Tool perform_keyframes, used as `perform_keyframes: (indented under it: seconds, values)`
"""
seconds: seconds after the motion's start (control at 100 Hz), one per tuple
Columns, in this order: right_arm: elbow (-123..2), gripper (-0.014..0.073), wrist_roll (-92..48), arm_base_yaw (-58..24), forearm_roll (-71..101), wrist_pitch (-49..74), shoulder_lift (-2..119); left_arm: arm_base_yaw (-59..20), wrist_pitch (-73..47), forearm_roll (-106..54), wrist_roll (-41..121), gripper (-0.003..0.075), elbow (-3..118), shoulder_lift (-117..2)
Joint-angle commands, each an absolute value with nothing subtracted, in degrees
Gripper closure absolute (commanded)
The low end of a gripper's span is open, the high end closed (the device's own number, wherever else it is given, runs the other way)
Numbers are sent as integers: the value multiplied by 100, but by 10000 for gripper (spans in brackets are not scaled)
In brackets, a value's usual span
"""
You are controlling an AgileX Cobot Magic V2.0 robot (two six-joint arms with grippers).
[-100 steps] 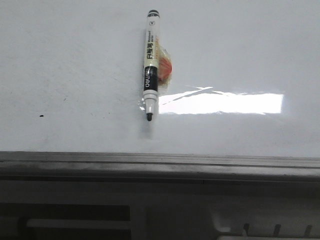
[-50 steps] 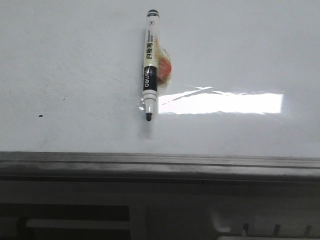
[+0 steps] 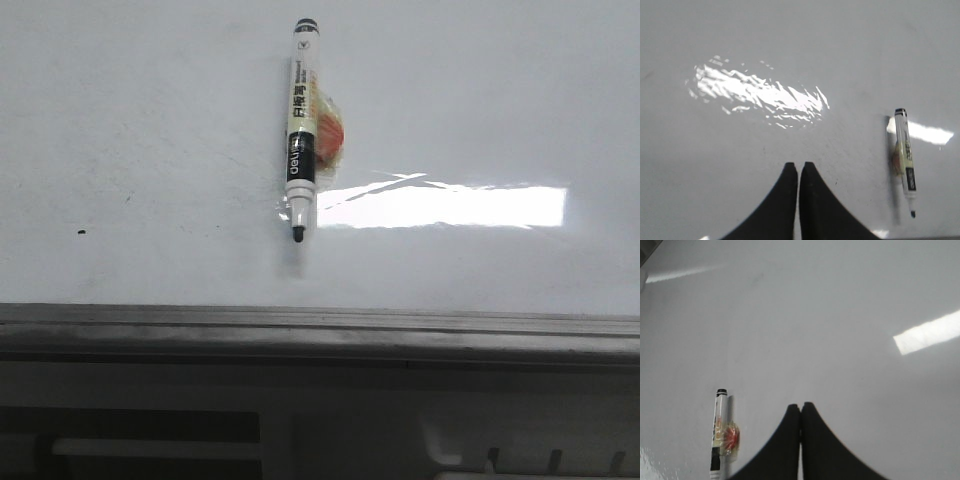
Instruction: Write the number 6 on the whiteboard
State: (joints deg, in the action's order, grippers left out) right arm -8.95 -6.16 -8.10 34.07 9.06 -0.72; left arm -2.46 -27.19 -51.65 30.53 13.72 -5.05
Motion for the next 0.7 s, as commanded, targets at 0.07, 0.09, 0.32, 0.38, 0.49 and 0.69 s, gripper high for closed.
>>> perform_keyframes:
  seconds: [0.07,0.09,0.32,0.38,0.49,0.69]
  values:
    - [-1456,489,-1304,-786,3222,1234,337,-232,-3358,-4562,3812,603,2532,-1888]
    - [-1489,456,-1350,-786,3222,1278,402,-232,-3476,-4562,3877,561,2656,-2098]
    - [-1790,225,-1369,-786,3222,1824,1152,-1202,-3734,-4748,3933,349,3422,-3744]
    - [-1869,227,-1369,-786,3222,1906,1280,-1558,-3687,-4748,3942,379,3500,-4156]
    - [-1914,227,-1369,-786,3222,1881,1383,-2337,-3409,-4849,3942,400,3636,-4848]
    - [-1914,227,-1378,-786,3222,1870,1383,-3678,-1887,-5484,3932,397,3773,-5815]
